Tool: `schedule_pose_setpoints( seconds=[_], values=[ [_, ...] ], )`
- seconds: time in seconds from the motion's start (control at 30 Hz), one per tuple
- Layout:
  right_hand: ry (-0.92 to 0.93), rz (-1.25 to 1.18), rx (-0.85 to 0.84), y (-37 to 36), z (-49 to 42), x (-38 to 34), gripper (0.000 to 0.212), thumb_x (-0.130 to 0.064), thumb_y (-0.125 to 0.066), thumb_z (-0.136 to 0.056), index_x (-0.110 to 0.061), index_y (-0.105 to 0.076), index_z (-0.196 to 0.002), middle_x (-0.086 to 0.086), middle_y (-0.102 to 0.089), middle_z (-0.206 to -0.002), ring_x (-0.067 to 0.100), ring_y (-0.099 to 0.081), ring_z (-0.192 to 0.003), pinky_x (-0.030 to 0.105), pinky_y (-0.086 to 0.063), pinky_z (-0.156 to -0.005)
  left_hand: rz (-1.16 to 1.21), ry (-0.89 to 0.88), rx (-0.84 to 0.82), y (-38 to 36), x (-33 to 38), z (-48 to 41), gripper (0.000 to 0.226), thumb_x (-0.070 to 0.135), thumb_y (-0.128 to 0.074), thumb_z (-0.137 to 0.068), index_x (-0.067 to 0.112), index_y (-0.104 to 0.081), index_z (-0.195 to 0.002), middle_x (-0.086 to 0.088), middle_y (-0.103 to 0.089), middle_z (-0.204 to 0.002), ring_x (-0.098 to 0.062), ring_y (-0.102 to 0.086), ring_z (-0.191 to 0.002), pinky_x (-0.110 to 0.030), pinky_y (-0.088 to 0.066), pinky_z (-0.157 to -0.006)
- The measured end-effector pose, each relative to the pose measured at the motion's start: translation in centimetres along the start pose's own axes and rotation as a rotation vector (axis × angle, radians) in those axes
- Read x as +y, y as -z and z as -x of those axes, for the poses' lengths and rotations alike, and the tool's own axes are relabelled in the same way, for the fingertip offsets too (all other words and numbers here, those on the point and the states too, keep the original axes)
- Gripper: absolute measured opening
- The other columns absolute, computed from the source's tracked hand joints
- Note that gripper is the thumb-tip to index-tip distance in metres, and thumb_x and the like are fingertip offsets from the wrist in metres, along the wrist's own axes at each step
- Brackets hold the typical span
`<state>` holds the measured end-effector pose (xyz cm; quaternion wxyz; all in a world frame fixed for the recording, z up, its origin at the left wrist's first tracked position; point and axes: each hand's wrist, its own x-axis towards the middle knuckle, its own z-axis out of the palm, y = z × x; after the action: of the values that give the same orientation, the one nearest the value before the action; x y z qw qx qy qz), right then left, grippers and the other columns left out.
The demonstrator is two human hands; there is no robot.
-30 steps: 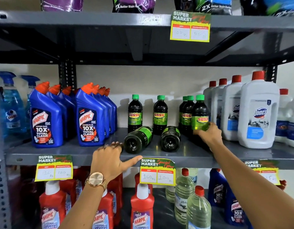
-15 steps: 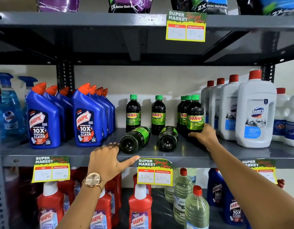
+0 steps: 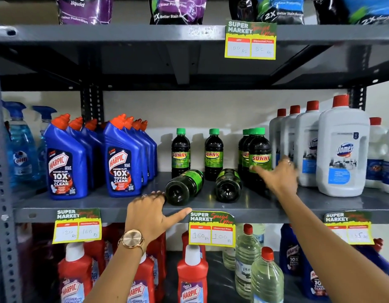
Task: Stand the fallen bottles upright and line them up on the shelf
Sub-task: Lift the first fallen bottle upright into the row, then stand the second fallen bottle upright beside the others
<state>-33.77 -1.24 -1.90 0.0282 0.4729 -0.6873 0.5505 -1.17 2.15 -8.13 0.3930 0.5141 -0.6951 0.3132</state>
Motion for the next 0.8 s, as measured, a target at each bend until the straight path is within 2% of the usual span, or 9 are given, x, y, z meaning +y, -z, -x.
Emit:
schedule_pose_setpoints(
  seconds=[0.07, 0.1, 0.17, 0.27, 0.37, 0.47, 0.6, 0.67, 0.8],
  values=[
    [0.138, 0.011, 0.155, 0.5, 1.8, -1.7, 0.070, -0.071, -0.056, -0.069, -0.010, -0.060, -0.104, 0.014, -0.066, -0.107, 0.034, -0.058, -0.106, 0.043, -0.048, -0.082, -0.008, 0.002, -0.005, 0.1, 0.0, -0.1, 0.085, 0.091, -0.016, -0.068, 0.017, -0.056, -0.054, 0.002, -0.061, -0.055, -0.018, -0.060, -0.051, -0.024, -0.031, -0.042],
    [0.153, 0.008, 0.086, 0.6, 2.5, -2.7, 0.070, -0.079, -0.049, -0.067, -0.013, -0.061, -0.087, 0.010, -0.068, -0.090, 0.031, -0.063, -0.092, 0.040, -0.048, -0.075, -0.007, 0.002, -0.008, 0.2, 0.0, -0.1, 0.085, 0.091, -0.016, -0.068, 0.017, -0.056, -0.053, 0.002, -0.061, -0.054, -0.019, -0.060, -0.050, -0.023, -0.030, -0.042],
    [0.051, 0.062, -0.255, 0.2, 3.4, -4.8, 0.088, -0.095, -0.037, -0.057, -0.011, -0.057, -0.074, 0.009, -0.068, -0.075, 0.025, -0.067, -0.069, 0.034, -0.050, -0.068, -0.010, -0.002, -0.006, 0.2, 0.0, -0.1, 0.085, 0.090, -0.017, -0.068, 0.017, -0.056, -0.052, 0.002, -0.060, -0.054, -0.018, -0.059, -0.049, -0.023, -0.029, -0.042],
    [-0.200, 0.206, -0.710, -0.5, 2.9, -7.7, 0.099, -0.094, -0.047, -0.051, -0.011, -0.054, -0.105, 0.016, -0.067, -0.084, 0.023, -0.065, -0.052, 0.027, -0.054, -0.058, -0.022, -0.003, -0.002, 0.1, -0.1, 0.0, 0.085, 0.092, -0.016, -0.067, 0.018, -0.058, -0.057, 0.004, -0.062, -0.057, -0.017, -0.061, -0.053, -0.024, -0.031, -0.043],
    [-0.270, 0.256, -0.879, -1.7, 1.7, -8.7, 0.084, -0.076, -0.060, -0.063, -0.004, -0.058, -0.106, 0.016, -0.065, -0.084, 0.023, -0.064, -0.049, 0.021, -0.051, -0.046, -0.015, 0.002, 0.004, -0.1, -0.1, -0.1, 0.084, 0.092, -0.018, -0.067, 0.019, -0.059, -0.058, 0.004, -0.063, -0.058, -0.017, -0.062, -0.054, -0.024, -0.033, -0.044],
    [-0.308, 0.042, -0.790, -2.4, 2.1, -7.5, 0.058, -0.064, -0.070, -0.061, -0.011, -0.061, -0.082, 0.009, -0.066, -0.075, 0.018, -0.066, -0.058, 0.023, -0.052, -0.048, 0.004, 0.008, 0.001, 0.0, -0.2, -0.1, 0.084, 0.092, -0.019, -0.068, 0.019, -0.059, -0.057, 0.004, -0.063, -0.058, -0.018, -0.061, -0.053, -0.023, -0.033, -0.044],
    [-0.199, -0.242, -0.472, -3.7, 3.3, -5.4, 0.075, -0.068, -0.069, -0.058, -0.005, -0.067, -0.098, 0.010, -0.069, -0.091, 0.025, -0.066, -0.081, 0.030, -0.054, -0.061, -0.003, 0.012, -0.014, -0.1, -0.1, -0.1, 0.084, 0.092, -0.018, -0.068, 0.018, -0.056, -0.052, 0.003, -0.060, -0.054, -0.018, -0.059, -0.049, -0.022, -0.029, -0.043],
    [-0.089, -0.237, -0.352, -4.3, 3.5, -5.5, 0.067, -0.070, -0.064, -0.066, -0.006, -0.067, -0.089, 0.012, -0.068, -0.093, 0.029, -0.066, -0.087, 0.034, -0.053, -0.071, 0.001, 0.015, -0.017, -0.1, -0.1, -0.2, 0.084, 0.092, -0.019, -0.068, 0.017, -0.055, -0.050, 0.003, -0.059, -0.052, -0.017, -0.057, -0.047, -0.022, -0.029, -0.042],
    [0.020, -0.206, -0.302, -5.0, 3.3, -6.6, 0.052, -0.064, -0.068, -0.071, -0.016, -0.051, -0.065, 0.006, -0.063, -0.078, 0.027, -0.061, -0.075, 0.030, -0.044, -0.058, -0.004, 0.017, -0.028, 0.0, -0.2, -0.2, 0.083, 0.091, -0.020, -0.068, 0.018, -0.056, -0.051, 0.003, -0.060, -0.052, -0.017, -0.058, -0.046, -0.022, -0.029, -0.042]
  ],
)
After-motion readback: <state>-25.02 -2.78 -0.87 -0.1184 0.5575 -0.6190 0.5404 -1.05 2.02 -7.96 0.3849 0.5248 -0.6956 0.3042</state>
